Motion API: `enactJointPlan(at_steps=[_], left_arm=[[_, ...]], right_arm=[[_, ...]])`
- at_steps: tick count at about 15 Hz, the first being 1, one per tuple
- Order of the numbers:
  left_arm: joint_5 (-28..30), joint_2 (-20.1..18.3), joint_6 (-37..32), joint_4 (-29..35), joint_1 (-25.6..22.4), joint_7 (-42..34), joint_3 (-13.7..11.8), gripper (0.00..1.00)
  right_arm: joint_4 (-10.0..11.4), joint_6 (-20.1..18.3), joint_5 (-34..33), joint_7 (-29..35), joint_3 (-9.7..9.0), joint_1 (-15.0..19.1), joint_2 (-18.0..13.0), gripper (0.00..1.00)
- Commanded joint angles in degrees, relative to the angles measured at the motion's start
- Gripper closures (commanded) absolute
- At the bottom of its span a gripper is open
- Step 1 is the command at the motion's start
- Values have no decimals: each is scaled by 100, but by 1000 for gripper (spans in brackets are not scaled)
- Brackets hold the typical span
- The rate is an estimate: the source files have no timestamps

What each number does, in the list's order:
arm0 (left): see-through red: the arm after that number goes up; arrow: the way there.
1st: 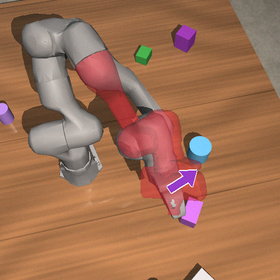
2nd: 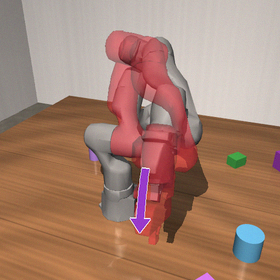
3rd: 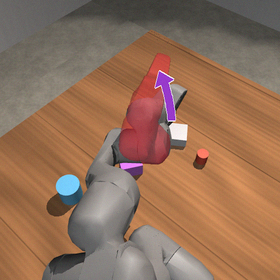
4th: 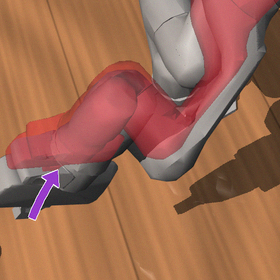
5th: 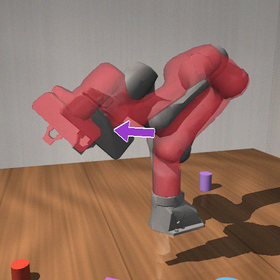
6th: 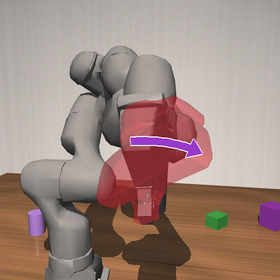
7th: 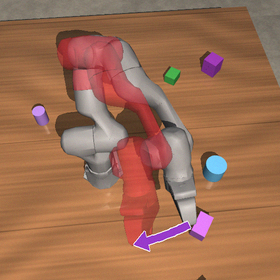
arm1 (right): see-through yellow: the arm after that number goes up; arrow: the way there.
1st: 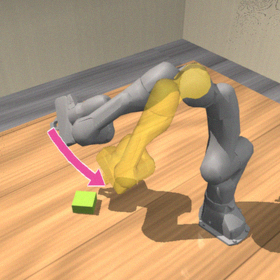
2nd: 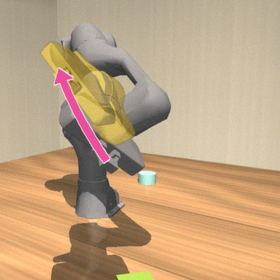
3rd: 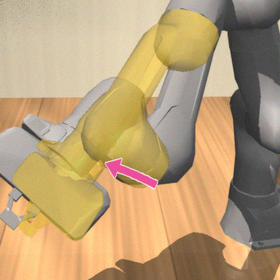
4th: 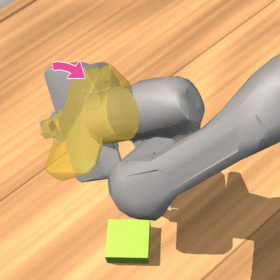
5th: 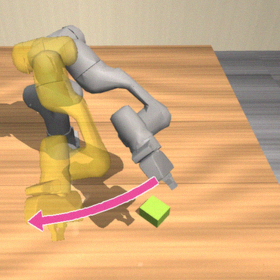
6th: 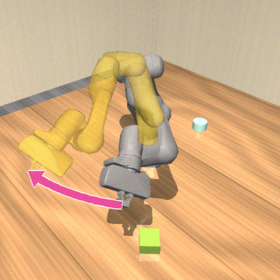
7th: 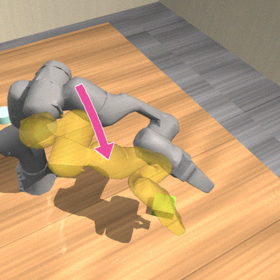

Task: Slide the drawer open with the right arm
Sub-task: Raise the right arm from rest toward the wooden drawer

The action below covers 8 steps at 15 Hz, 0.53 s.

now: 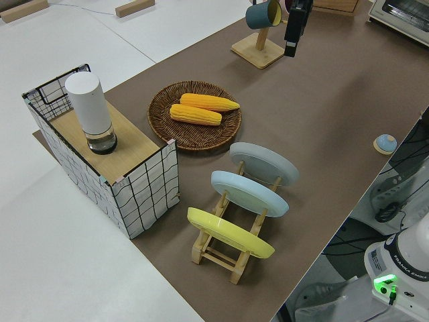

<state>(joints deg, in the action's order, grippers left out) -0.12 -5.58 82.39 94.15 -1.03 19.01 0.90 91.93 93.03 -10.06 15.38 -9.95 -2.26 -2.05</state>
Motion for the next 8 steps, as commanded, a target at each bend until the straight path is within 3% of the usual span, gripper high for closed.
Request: enactJointPlan(at_steps=[1, 4, 8], left_arm=[[21, -49, -12, -2, 24, -55, -29, 7], [21, -49, -12, -2, 24, -55, -29, 7], [21, -49, -12, -2, 24, -55, -29, 7]], right_arm=[[-9, -153, -880, 324, -313, -116, 108, 13], [158, -179, -1890, 702, -735, -195, 354, 13], [194, -338, -3228, 818, -859, -371, 680, 15]])
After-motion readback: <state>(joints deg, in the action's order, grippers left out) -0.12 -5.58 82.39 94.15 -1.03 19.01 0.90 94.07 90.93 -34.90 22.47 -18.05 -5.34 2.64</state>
